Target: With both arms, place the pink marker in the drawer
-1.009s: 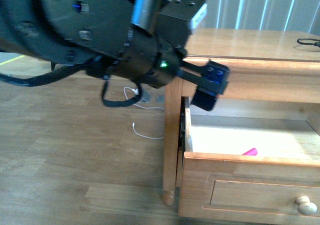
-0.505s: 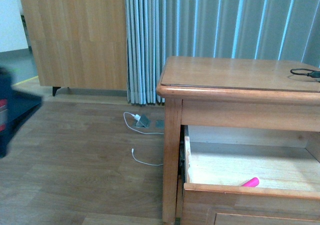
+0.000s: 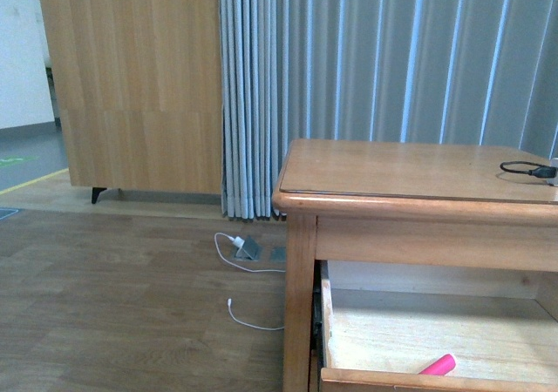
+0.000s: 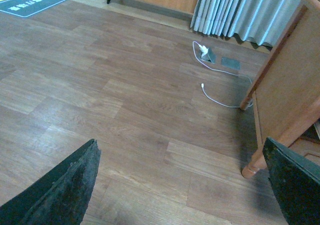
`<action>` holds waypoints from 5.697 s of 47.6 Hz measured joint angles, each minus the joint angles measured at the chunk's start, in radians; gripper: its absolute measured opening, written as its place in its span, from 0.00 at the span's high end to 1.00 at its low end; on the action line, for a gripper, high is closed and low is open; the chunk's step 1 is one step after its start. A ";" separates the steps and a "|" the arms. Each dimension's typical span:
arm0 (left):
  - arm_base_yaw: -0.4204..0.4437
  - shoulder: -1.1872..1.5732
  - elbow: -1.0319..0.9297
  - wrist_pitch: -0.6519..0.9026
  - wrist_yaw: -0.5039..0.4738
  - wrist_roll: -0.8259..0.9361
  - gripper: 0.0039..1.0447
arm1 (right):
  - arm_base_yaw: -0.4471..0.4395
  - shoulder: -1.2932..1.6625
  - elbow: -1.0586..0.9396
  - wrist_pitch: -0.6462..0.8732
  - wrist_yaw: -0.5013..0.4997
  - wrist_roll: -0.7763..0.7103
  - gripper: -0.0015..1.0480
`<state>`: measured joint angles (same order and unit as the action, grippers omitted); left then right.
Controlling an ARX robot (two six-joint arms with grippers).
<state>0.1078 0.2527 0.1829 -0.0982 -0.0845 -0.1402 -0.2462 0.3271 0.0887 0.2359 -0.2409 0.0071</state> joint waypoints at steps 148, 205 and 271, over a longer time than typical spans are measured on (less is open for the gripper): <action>-0.105 -0.249 -0.159 0.094 0.085 0.136 0.06 | 0.338 1.696 0.823 0.413 0.357 0.105 0.08; -0.105 -0.249 -0.159 0.094 0.085 0.136 0.06 | 0.258 1.492 0.681 0.377 0.230 0.113 0.08; -0.105 -0.249 -0.159 0.094 0.085 0.136 0.06 | 0.108 0.098 -0.039 0.134 0.111 0.000 0.91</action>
<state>0.0032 0.0032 0.0238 -0.0044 0.0002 -0.0044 -0.1387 0.4248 0.0494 0.3702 -0.1299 0.0067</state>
